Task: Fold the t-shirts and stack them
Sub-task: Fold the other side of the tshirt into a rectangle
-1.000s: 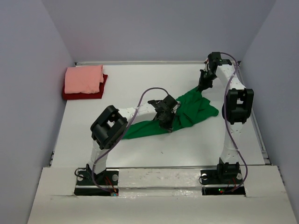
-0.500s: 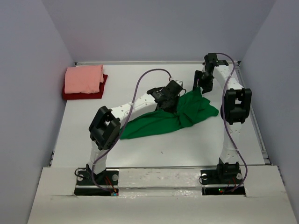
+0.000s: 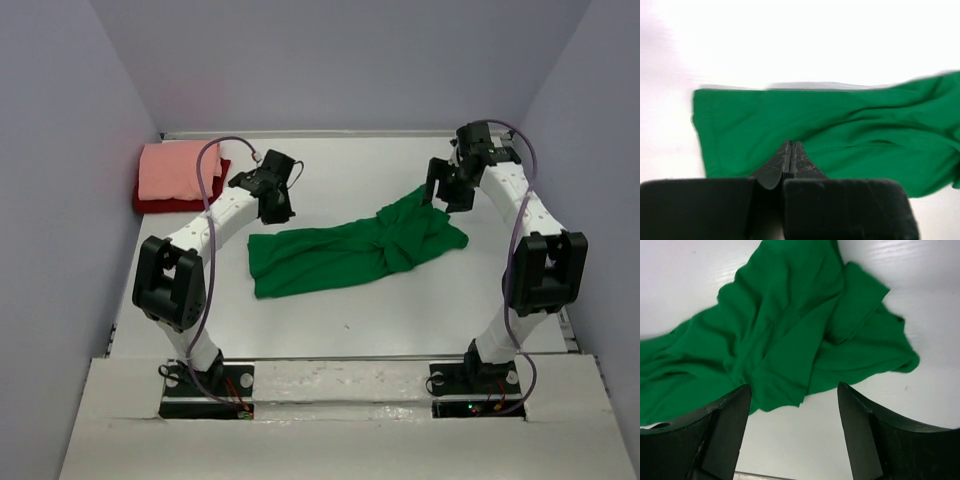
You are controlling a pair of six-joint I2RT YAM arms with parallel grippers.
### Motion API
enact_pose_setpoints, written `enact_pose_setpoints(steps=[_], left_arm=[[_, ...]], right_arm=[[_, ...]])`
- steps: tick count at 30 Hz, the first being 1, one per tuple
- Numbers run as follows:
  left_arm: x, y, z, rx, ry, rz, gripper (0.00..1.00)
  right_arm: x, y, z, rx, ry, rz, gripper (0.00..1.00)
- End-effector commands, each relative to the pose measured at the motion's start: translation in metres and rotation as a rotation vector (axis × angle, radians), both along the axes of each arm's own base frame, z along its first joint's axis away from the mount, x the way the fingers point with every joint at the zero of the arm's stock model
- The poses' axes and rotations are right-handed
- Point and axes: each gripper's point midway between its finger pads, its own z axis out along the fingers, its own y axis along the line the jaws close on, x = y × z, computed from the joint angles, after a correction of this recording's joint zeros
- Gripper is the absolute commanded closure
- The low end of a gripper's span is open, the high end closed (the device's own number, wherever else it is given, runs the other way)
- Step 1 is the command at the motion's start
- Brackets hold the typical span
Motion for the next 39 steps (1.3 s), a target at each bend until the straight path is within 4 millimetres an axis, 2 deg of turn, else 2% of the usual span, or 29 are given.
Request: enact_pose_setpoints(steps=[1, 4, 6, 10, 13, 19, 26, 30, 33, 39], left_arm=[[-0.011, 0.020, 0.005, 0.009, 0.015, 0.038, 1.00], [-0.007, 0.018, 0.007, -0.019, 0.015, 0.038, 1.00], [-0.006, 0.009, 0.010, -0.059, 0.014, 0.016, 1.00], [-0.009, -0.015, 0.011, -0.179, 0.046, -0.070, 1.00], [-0.007, -0.015, 0.017, -0.200, 0.021, -0.079, 1.00], [-0.002, -0.005, 0.020, -0.197, 0.015, -0.072, 1.00], [-0.001, -0.005, 0.026, -0.222, 0.003, -0.083, 1.00], [-0.001, -0.004, 0.028, -0.221, -0.004, -0.089, 1.00], [-0.001, 0.000, 0.031, -0.220, -0.010, -0.087, 1.00], [-0.003, 0.003, 0.032, -0.230, -0.016, -0.098, 1.00]], right_arm=[[-0.024, 0.039, -0.009, 0.097, 0.001, 0.072, 0.25], [-0.036, 0.048, -0.023, 0.086, 0.053, 0.101, 0.28], [-0.037, 0.054, -0.033, 0.044, 0.083, 0.112, 0.29], [-0.040, 0.065, -0.045, 0.079, 0.137, 0.135, 0.33], [-0.041, 0.069, -0.051, 0.077, 0.153, 0.138, 0.34], [-0.054, 0.084, -0.066, 0.075, 0.222, 0.173, 0.41], [-0.063, 0.103, -0.092, 0.057, 0.286, 0.208, 0.43], [-0.058, 0.108, -0.097, 0.052, 0.290, 0.212, 0.43], [-0.055, 0.109, -0.098, 0.052, 0.293, 0.200, 0.48], [-0.050, 0.114, -0.087, 0.038, 0.247, 0.189, 0.51]])
